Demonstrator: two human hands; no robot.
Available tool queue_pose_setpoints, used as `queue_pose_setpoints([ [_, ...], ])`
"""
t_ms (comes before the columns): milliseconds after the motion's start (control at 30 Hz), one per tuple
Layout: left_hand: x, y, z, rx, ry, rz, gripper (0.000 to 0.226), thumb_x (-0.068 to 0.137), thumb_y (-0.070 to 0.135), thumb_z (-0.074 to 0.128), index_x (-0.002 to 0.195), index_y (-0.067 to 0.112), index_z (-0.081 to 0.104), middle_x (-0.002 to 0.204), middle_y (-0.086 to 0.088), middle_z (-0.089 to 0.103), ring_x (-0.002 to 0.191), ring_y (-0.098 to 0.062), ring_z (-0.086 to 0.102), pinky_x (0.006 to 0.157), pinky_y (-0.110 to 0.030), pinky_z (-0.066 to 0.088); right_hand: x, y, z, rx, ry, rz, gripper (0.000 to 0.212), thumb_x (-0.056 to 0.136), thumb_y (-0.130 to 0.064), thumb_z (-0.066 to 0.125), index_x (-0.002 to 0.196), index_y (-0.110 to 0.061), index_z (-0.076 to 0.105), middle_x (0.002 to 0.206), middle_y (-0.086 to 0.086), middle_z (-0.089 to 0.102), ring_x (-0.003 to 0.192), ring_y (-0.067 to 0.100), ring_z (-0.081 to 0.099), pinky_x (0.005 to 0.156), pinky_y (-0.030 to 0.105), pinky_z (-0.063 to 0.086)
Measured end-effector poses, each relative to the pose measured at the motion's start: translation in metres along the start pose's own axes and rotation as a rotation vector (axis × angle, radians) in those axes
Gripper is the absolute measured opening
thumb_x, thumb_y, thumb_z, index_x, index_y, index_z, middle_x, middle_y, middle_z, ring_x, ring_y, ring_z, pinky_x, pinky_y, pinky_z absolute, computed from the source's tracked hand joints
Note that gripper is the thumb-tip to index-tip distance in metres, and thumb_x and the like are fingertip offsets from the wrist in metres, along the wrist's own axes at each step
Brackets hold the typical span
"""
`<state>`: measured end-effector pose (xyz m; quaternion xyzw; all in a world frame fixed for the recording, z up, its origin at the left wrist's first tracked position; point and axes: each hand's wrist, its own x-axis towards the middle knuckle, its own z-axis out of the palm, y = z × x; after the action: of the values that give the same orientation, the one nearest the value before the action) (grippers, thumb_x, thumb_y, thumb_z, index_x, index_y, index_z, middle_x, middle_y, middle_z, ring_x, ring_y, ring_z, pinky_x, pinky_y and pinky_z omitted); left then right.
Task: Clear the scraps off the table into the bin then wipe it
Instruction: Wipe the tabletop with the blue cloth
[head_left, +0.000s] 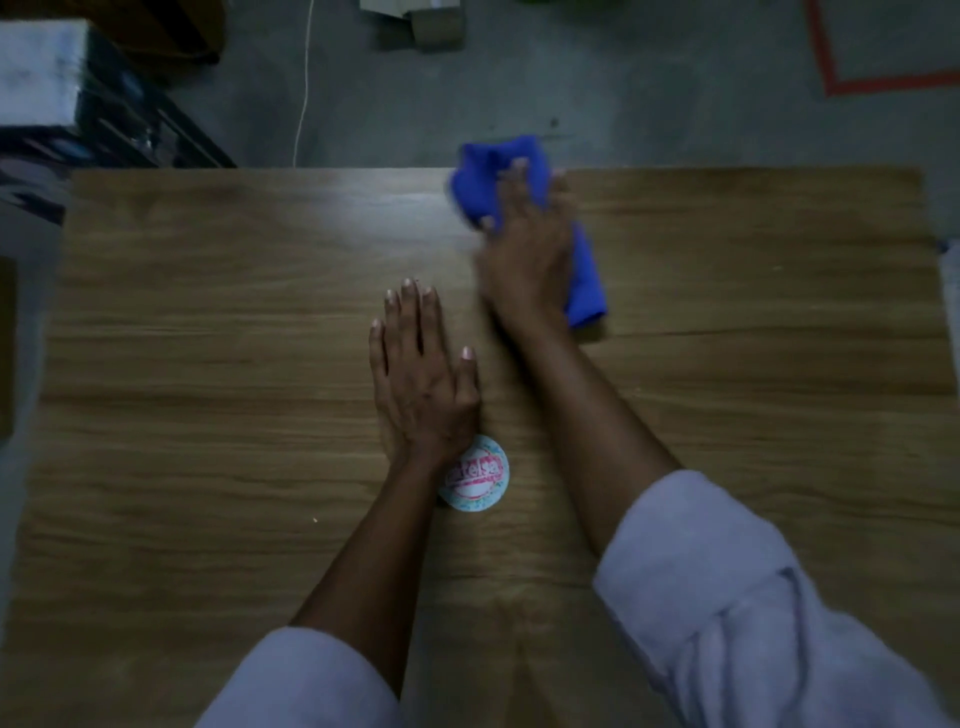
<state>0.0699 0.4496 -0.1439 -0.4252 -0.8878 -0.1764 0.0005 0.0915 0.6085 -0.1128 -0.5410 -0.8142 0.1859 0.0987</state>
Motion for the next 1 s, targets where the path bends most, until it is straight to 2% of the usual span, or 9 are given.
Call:
queue_pose_setpoints([
  [100,-0.001,-0.001,-0.002,-0.031,0.022,0.016,0.069,0.091,0.032,0.041,0.153,0.000,0.040,0.162,-0.016,0.034,0.153,-0.031,0.027,0.124,-0.049,0.021,-0.010,-0.037,0.016,-0.030,-0.134,-0.325,0.058,0.104,-0.030,0.042,0.159,-0.016,0.029,0.167,-0.002,0.022,0.155,0.032,0.006,0.124,0.039,0.003],
  [167,0.000,-0.001,-0.002,-0.032,0.033,0.009,0.067,0.094,0.032,0.042,0.153,0.002,0.040,0.163,-0.015,0.034,0.153,-0.030,0.027,0.124,-0.049,0.021,-0.010,-0.023,0.010,0.010,-0.168,-0.412,0.056,0.104,-0.028,0.045,0.157,-0.018,0.033,0.165,-0.003,0.026,0.156,0.029,0.009,0.124,0.038,0.005],
  [367,0.000,0.002,-0.006,-0.032,-0.006,-0.011,0.071,0.093,0.039,0.043,0.157,0.008,0.035,0.167,-0.010,0.026,0.156,-0.025,0.018,0.127,-0.043,0.013,0.001,0.113,-0.035,0.001,0.175,0.068,0.055,0.102,-0.031,0.041,0.155,-0.016,0.037,0.163,0.000,0.032,0.153,0.032,0.020,0.123,0.045,0.021],
  [533,0.000,0.002,-0.006,-0.013,-0.006,-0.023,0.070,0.095,0.038,0.043,0.157,0.008,0.033,0.167,-0.010,0.026,0.156,-0.026,0.018,0.127,-0.044,0.014,0.028,0.096,-0.031,-0.069,0.185,0.255,0.056,0.104,-0.033,0.038,0.157,-0.013,0.033,0.167,-0.001,0.022,0.154,0.034,0.015,0.125,0.041,0.012],
  [667,0.000,0.001,-0.003,0.021,0.007,-0.015,0.070,0.094,0.039,0.043,0.157,0.008,0.035,0.167,-0.010,0.027,0.156,-0.026,0.020,0.125,-0.046,0.016,0.041,0.063,-0.019,-0.076,0.010,-0.033,0.059,0.104,-0.030,0.038,0.159,-0.012,0.027,0.167,0.005,0.021,0.154,0.035,0.015,0.124,0.039,0.008],
  [733,-0.001,0.001,-0.003,0.017,-0.002,-0.020,0.070,0.094,0.040,0.043,0.157,0.008,0.035,0.167,-0.009,0.027,0.156,-0.026,0.019,0.126,-0.045,0.015,0.026,0.057,-0.011,0.002,-0.047,-0.228,0.057,0.100,-0.022,0.049,0.154,-0.010,0.038,0.162,0.008,0.033,0.151,0.038,0.024,0.122,0.046,0.019],
  [800,-0.001,0.002,-0.005,-0.018,-0.003,-0.025,0.070,0.093,0.038,0.045,0.156,0.008,0.036,0.166,-0.009,0.029,0.155,-0.026,0.020,0.126,-0.044,0.014,-0.004,0.064,-0.005,0.086,-0.074,-0.450,0.062,0.087,-0.010,0.061,0.148,-0.007,0.049,0.155,0.011,0.045,0.146,0.042,0.034,0.118,0.052,0.031],
  [900,0.000,0.003,-0.010,-0.074,0.001,-0.020,0.065,0.093,0.029,0.045,0.154,0.006,0.039,0.164,-0.012,0.032,0.154,-0.027,0.024,0.125,-0.047,0.017,-0.053,0.090,-0.021,0.135,-0.283,-0.721,0.081,0.067,-0.002,0.055,0.147,-0.010,0.050,0.154,0.009,0.045,0.147,0.037,0.034,0.121,0.047,0.027],
  [1000,0.000,0.003,-0.012,-0.114,-0.009,-0.041,0.065,0.094,0.029,0.042,0.155,0.008,0.039,0.165,-0.009,0.030,0.155,-0.024,0.021,0.126,-0.045,0.015,-0.060,0.134,-0.040,0.112,-0.305,-0.761,0.085,0.066,0.002,0.054,0.150,-0.010,0.046,0.157,0.009,0.042,0.149,0.033,0.030,0.124,0.046,0.023],
])
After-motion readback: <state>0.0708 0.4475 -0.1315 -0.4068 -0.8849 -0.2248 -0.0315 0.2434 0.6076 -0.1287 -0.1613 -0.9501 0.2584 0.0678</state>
